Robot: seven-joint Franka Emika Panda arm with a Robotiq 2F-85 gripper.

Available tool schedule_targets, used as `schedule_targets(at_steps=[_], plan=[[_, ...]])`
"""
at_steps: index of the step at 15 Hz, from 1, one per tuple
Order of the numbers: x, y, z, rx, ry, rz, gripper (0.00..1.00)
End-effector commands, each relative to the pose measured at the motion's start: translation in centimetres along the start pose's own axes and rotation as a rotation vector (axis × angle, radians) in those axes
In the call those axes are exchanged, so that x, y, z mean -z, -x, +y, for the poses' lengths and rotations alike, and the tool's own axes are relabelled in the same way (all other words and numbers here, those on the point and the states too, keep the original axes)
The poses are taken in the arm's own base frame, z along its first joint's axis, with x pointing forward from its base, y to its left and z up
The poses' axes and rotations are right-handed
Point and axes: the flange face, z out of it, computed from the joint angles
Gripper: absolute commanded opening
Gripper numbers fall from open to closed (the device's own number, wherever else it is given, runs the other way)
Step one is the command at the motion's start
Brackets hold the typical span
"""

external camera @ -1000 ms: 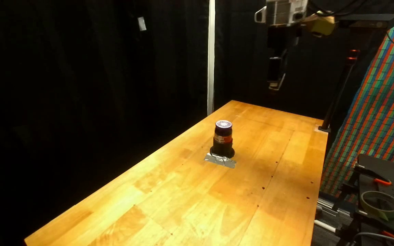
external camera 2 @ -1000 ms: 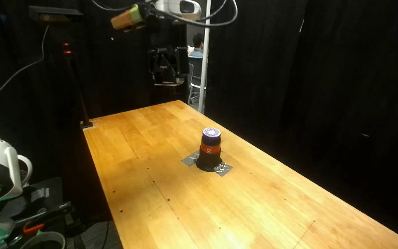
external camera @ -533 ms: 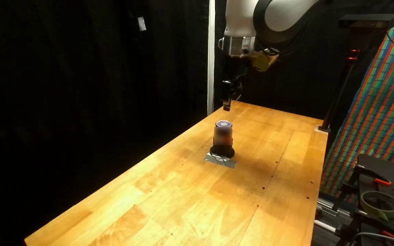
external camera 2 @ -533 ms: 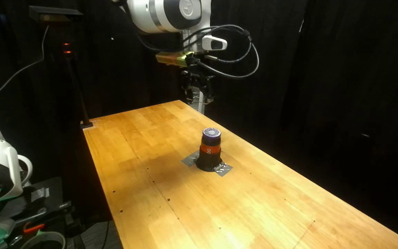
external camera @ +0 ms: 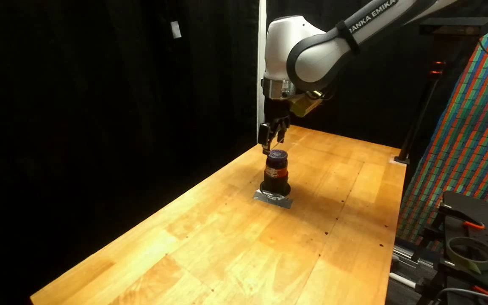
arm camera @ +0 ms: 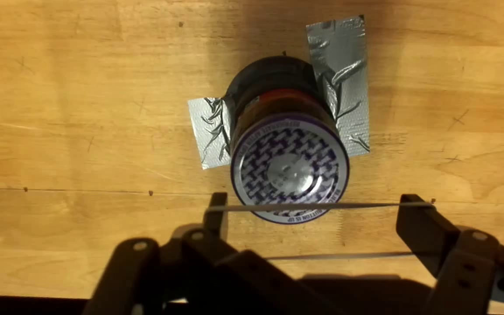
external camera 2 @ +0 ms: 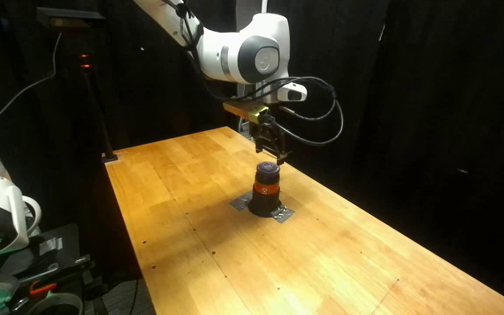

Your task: Put the rubber band around the cup

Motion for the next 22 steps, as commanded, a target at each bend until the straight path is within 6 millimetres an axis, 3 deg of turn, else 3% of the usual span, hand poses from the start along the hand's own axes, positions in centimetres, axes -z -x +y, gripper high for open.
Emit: schedule_targets(at_steps=[1, 8, 11, 15, 19, 22], plan=[[-2.0, -2.1, 0.2, -0.034, 0.006, 0.025, 1.0], [-5.0, -3.4, 1.7, -0.088, 0.026, 0.016, 1.0], [-5.8, -2.9, 1.9, -0.075, 0.001, -0.043, 1.0], [-4.8, -0.3, 1.8, -0.037, -0.059, -0.173, 1.0], [-3.5, 1.7, 3.0, -0.024, -0.096, -0.235, 1.0], [-4.3, 3.5, 3.8, -0.019, -0.139, -0.279, 1.0]])
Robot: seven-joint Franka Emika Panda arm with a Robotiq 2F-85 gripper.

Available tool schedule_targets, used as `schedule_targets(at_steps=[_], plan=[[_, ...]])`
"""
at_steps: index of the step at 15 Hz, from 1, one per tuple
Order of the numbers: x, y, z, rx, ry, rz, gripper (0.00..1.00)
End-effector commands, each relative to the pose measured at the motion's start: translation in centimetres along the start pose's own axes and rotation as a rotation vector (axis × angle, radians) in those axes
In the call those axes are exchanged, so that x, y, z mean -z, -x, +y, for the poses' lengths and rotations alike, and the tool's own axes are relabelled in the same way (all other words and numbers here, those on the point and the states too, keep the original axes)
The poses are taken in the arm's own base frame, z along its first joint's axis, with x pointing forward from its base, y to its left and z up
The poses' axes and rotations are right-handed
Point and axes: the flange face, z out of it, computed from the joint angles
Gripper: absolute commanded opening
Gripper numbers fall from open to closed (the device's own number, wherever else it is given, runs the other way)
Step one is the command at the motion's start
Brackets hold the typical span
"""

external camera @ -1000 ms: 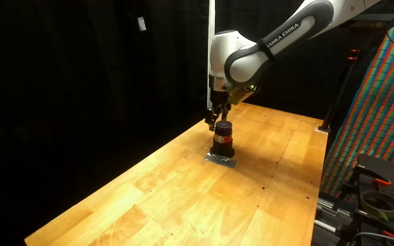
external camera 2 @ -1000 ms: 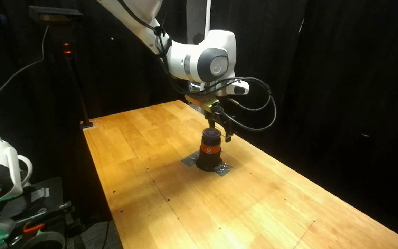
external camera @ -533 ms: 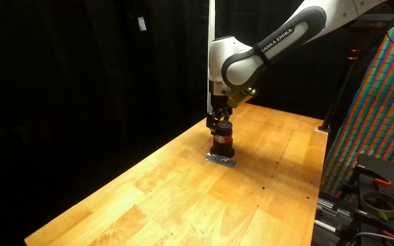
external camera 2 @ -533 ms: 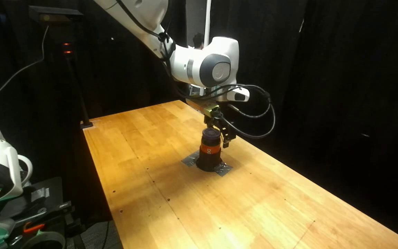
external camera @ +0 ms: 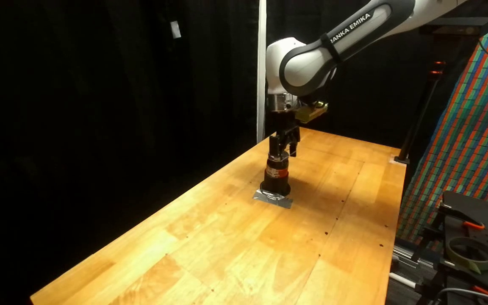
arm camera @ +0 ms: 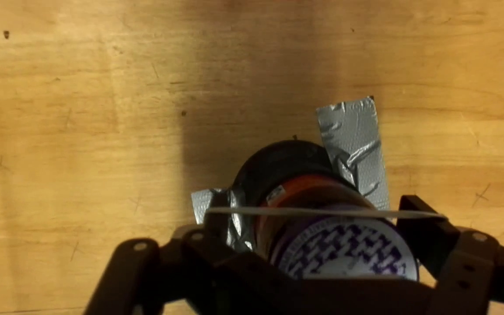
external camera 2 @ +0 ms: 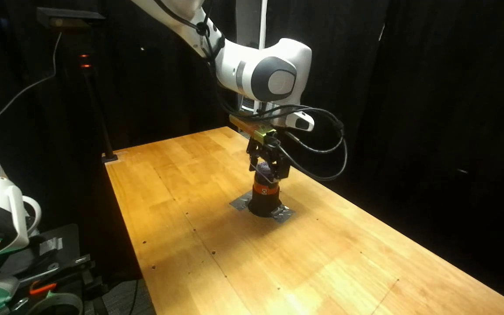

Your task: Put the rubber band around the cup

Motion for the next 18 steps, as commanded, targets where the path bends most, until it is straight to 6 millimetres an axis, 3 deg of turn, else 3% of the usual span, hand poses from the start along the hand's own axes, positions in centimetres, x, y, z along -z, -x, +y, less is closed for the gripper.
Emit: schedule_targets(at_steps=[1, 2, 3, 5, 13, 14, 18], plan=[[-0.6, 3.0, 1.0, 0.022, -0.059, -0.064, 1.0], [-1.3, 3.4, 1.1, 0.022, -0.062, -0.074, 1.0], [-1.9, 4.0, 1.1, 0.023, -0.06, -0.079, 0.75], [-2.4, 5.0, 0.9, 0.027, -0.051, -0.073, 0.66], [-0.6, 11.0, -0.9, 0.083, 0.038, 0.285, 0.05], [-0.5, 11.8, -1.0, 0.088, 0.029, 0.342, 0.0], [-0.4, 14.9, -1.4, 0.078, -0.004, 0.562, 0.0]])
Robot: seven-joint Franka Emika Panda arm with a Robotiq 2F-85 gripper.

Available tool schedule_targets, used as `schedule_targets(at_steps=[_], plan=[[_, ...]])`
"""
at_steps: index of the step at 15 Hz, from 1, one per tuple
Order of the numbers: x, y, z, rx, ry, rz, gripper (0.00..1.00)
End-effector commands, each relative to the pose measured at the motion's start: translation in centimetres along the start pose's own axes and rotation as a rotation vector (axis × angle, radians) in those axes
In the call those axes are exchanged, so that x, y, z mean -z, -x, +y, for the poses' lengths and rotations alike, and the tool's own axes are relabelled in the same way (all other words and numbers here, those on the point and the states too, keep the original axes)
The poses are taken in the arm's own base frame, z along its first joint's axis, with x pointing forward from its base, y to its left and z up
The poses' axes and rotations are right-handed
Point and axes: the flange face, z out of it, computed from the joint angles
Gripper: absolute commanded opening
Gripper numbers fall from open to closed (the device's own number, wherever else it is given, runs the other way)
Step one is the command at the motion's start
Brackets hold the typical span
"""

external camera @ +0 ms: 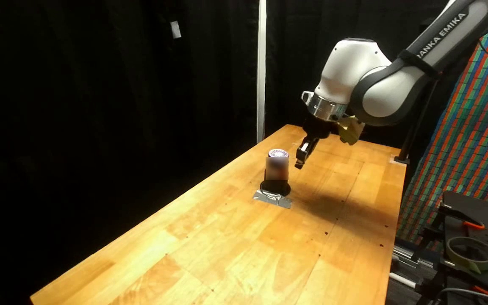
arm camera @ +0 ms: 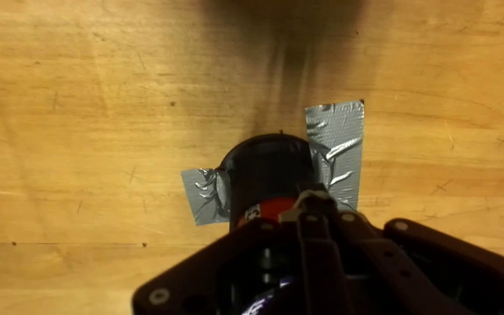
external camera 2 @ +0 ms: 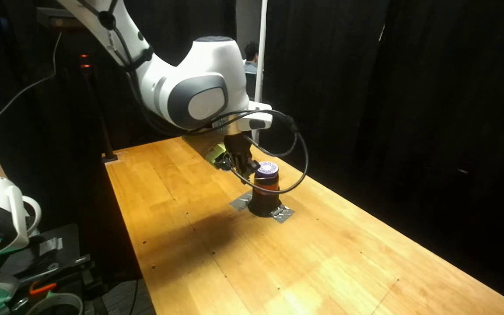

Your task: Put the rubber band around the cup

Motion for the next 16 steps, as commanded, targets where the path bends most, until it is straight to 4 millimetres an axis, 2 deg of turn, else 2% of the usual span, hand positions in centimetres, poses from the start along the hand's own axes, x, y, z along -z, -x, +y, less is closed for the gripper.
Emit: schedule_targets(at_steps=[1, 8, 11, 16], plan=[[2.2, 3.4, -0.3, -0.011, -0.004, 0.168, 0.0], [2.4, 6.2, 1.4, -0.036, 0.002, 0.374, 0.01], [2.7, 7.0, 0.8, -0.046, -0.005, 0.423, 0.0], [3.6, 7.9, -1.3, -0.034, -0.056, 0.484, 0.01]])
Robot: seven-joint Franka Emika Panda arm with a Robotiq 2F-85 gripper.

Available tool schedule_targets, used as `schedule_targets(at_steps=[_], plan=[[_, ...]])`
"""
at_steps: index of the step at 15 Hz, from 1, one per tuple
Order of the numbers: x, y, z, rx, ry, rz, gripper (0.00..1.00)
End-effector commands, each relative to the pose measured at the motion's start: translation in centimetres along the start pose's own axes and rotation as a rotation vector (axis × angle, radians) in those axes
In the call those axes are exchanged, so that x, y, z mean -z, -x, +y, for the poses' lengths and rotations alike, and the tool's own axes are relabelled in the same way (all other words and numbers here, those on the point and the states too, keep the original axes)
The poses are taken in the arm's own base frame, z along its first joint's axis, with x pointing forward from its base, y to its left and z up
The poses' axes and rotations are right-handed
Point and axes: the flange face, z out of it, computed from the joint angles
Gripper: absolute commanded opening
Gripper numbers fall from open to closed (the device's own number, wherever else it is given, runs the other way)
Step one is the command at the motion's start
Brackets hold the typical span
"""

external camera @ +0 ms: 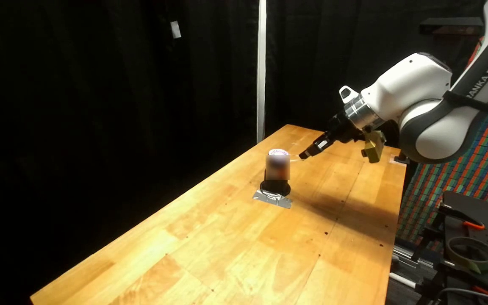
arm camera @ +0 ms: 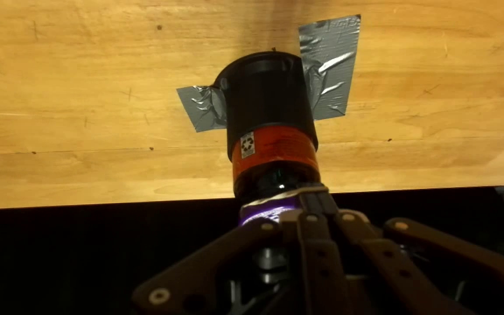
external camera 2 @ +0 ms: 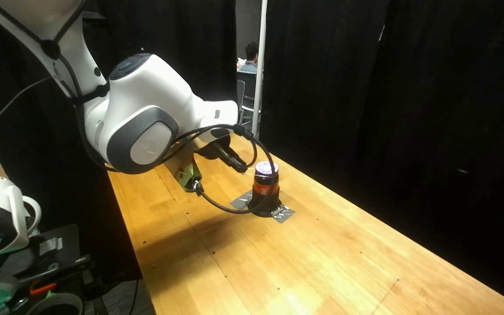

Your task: Put the rubber band around the cup

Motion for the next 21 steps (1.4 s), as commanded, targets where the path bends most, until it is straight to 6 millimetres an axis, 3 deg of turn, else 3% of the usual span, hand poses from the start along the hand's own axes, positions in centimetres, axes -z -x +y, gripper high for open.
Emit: schedule_targets(at_steps=[1, 9, 18, 19, 20, 21], plan=[[1.8, 0.2, -1.0, -0.006, -0.027, 0.061, 0.0], [2.1, 0.2, -2.0, -0.032, -0.057, 0.097, 0.0], [1.3, 2.3, -1.6, -0.059, -0.016, 0.112, 0.0], [1.2, 2.5, -1.9, -0.053, -0.03, 0.057, 0.26], [1.0, 2.8, -2.5, -0.041, -0.049, -0.005, 0.29], [0.6, 2.8, -1.9, -0.054, -0.032, 0.036, 0.34]])
